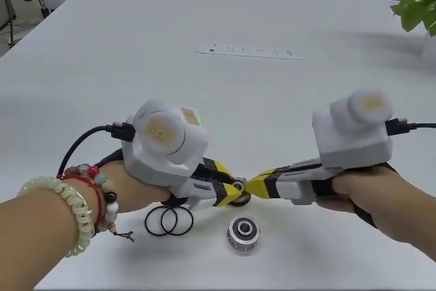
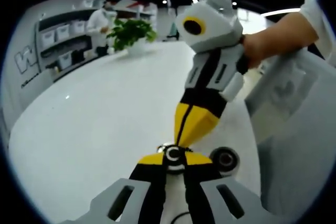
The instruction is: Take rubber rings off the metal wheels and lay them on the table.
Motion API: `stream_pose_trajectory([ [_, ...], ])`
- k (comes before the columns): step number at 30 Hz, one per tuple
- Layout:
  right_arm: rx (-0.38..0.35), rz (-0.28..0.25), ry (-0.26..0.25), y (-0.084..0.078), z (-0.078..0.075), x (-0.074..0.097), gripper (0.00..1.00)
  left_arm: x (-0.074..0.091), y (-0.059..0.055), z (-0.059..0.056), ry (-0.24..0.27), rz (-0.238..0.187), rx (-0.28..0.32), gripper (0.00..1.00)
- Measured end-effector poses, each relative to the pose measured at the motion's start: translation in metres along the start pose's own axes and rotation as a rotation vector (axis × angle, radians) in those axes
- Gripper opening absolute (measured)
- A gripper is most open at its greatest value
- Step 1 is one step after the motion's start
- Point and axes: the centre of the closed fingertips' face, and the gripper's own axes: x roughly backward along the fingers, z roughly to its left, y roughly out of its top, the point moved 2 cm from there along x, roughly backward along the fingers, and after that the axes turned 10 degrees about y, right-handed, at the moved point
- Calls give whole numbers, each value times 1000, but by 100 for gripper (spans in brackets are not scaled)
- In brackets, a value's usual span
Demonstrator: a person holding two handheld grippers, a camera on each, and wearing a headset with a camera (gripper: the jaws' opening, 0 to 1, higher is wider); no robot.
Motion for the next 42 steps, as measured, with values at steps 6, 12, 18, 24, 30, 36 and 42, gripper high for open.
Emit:
stream_pose_trajectory([
  [6, 18, 14, -48, 0, -6, 3, 0, 0, 1, 0, 9, 0, 7, 12],
  [12, -65, 40, -120, -12, -23, 13, 0, 1, 3, -1, 4, 2, -16, 14],
  [18, -73, 19, -104, -6, -12, 8, 0, 21, 17, -1, -45, -19, -36, 31],
  [24, -48, 7, -26, 1, 12, -7, 0, 65, 30, 8, -67, -49, -28, 45],
  [30, 30, 84, -13, -8, 27, -28, 0, 106, 13, 20, 9, -56, -21, 50],
  [36, 127, 150, -66, -16, 20, -40, 0, 141, -17, 23, 104, -45, 57, 53],
  [42, 144, 188, -44, -25, 24, -49, 0, 154, -42, 13, 156, -45, 137, 54],
])
